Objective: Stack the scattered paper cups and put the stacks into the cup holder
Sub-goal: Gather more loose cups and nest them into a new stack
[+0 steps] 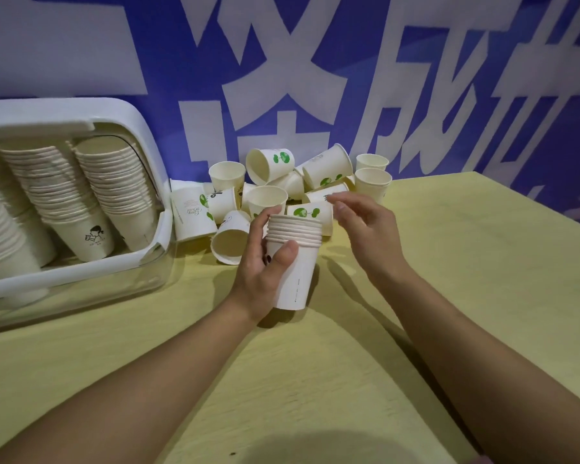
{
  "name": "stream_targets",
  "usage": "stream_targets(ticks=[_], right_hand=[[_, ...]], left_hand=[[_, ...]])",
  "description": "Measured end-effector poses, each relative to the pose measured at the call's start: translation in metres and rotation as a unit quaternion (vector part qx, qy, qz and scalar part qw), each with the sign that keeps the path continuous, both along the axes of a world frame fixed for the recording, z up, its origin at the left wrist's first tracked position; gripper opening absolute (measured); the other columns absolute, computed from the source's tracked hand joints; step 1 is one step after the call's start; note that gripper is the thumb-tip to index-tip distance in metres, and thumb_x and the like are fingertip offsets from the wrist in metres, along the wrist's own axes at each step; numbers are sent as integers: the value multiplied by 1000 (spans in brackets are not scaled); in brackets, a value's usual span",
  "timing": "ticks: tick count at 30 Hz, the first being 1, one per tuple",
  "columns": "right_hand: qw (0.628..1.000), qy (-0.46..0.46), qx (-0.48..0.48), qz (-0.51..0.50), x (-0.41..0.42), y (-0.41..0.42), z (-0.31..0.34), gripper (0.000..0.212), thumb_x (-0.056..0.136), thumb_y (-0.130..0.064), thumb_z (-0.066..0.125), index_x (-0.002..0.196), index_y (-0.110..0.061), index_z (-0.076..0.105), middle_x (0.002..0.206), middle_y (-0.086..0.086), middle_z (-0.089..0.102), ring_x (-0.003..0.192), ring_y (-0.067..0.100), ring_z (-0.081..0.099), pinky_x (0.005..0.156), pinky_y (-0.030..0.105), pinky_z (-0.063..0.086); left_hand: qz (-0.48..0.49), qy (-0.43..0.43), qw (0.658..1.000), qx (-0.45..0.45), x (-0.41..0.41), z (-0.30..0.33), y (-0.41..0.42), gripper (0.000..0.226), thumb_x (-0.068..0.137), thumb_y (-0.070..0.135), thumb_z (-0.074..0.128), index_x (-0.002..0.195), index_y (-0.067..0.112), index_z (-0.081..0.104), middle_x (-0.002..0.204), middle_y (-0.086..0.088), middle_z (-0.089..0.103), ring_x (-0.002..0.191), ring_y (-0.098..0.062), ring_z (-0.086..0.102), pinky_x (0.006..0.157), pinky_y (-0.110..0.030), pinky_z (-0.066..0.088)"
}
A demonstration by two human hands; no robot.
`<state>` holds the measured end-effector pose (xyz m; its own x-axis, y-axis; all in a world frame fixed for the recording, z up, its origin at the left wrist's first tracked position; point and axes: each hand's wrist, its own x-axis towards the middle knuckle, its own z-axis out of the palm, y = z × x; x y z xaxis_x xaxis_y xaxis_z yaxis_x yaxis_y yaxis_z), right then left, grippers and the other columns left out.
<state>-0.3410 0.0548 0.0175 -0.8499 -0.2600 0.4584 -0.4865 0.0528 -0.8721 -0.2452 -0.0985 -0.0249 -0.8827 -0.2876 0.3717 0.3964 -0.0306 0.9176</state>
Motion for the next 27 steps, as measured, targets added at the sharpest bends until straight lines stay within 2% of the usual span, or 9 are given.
stream_targets(ticks=[4,7,10,12,14,16,18,23,27], right_hand=[[983,63,167,-27,-33,-14,13,22,94,-23,69,114,-30,73,120,-6,69,112,8,60,97,33,51],[941,72,329,-26,-50,-25,18,29,92,-28,71,122,-29,70,134,-4,64,117,15,57,90,26,44],[890,94,446,-23,-65,-26,17,46,87,-37,75,131,-32,61,131,-5,65,106,13,62,84,26,52],[861,118,494,-33,-72,-22,18,61,82,-46,79,136,-33,54,128,-4,67,103,15,64,85,32,56],[852,121,508,-37,-75,-14,20,73,79,-49,80,141,-31,47,127,-2,66,103,19,65,86,37,58],[865,104,490,-30,-76,-4,22,84,77,-45,82,147,-31,37,127,-1,64,105,21,65,85,39,59],[901,70,428,-14,-72,9,23,91,78,-38,83,151,-33,28,124,-3,60,104,20,65,81,36,60],[985,34,168,-11,-40,39,27,81,86,-22,77,150,-35,30,133,-5,45,106,13,59,74,18,56],[997,55,49,-34,-5,46,25,70,85,-26,76,140,-37,34,134,-5,43,117,18,53,92,31,57]], left_hand=[[28,11,998,55,0,2,0,58,78,46,67,132,42,49,115,7,71,95,-24,70,77,-47,60],[61,13,995,77,1,2,-2,63,75,47,66,134,37,48,110,12,72,92,-16,71,73,-37,60],[76,5,993,86,0,0,-6,70,76,50,67,140,32,46,115,4,70,96,-24,69,79,-49,59],[73,8,993,90,0,-1,-7,70,76,50,67,140,32,46,117,-2,68,96,-27,68,79,-52,58],[65,7,994,82,1,1,-5,66,75,50,67,137,36,47,117,-1,68,93,-23,70,73,-46,59],[53,14,996,69,2,3,-3,64,75,48,66,135,39,47,114,4,69,91,-18,71,70,-37,59],[41,20,998,45,2,2,-2,61,76,47,66,134,40,47,111,7,71,92,-17,70,73,-36,58],[-8,18,998,-68,10,0,3,60,77,47,64,133,35,47,103,6,70,89,-9,67,74,-26,53],[-53,-3,987,-152,19,3,7,61,77,51,64,135,45,46,110,13,64,96,-4,63,80,-20,50]])
